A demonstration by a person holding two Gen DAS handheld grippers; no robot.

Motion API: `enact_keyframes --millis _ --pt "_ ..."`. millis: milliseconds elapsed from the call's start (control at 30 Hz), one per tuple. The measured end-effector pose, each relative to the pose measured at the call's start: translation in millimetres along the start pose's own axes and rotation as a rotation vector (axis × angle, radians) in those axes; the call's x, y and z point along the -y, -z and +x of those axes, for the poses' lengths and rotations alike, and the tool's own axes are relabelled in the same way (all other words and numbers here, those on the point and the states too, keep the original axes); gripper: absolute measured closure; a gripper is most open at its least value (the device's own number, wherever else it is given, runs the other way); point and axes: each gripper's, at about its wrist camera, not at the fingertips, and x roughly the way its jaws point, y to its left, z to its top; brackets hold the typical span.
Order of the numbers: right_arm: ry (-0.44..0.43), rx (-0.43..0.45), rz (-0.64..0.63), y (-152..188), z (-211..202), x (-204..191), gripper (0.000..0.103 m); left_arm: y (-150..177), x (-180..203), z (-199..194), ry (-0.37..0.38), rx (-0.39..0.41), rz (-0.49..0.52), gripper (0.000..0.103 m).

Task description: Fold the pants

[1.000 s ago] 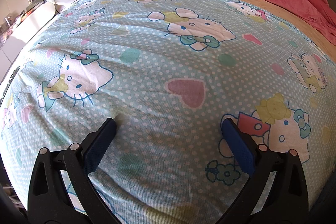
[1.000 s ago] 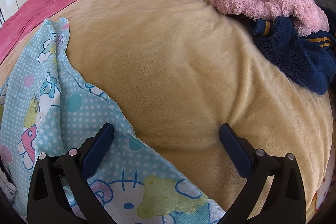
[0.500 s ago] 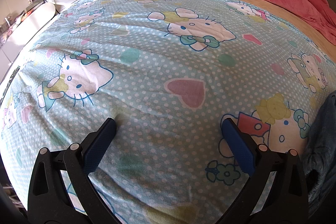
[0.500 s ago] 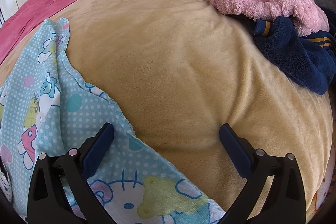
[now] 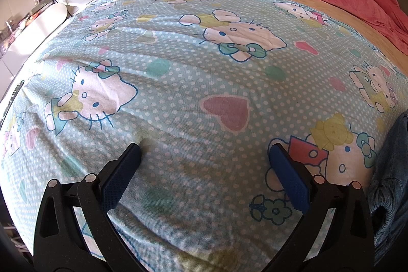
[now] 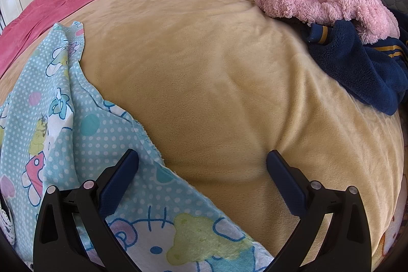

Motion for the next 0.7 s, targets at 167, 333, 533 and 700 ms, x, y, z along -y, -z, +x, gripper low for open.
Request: enact_keyframes --millis 167,333,533,700 --pt "-0.001 0.000 0.000 0.1 0.0 -0.2 0.004 -0.3 0.1 -0.1 0.000 -0.001 0.000 0.008" --pt "-0.001 0.000 0.000 0.3 -0.1 -0.5 0.004 -0.5 0.3 -0.6 0.000 -0.001 0.000 0.008" --pt "-0.002 0.000 0.000 0.3 0.0 -0.6 0.004 -0.4 -0.2 0.4 0.000 -0.002 0.000 0.008" --pt "-0.002 0.000 0.000 -0.2 0.4 -0.4 0.004 -0.6 0.1 0.5 0.000 -0.002 0.000 0.008"
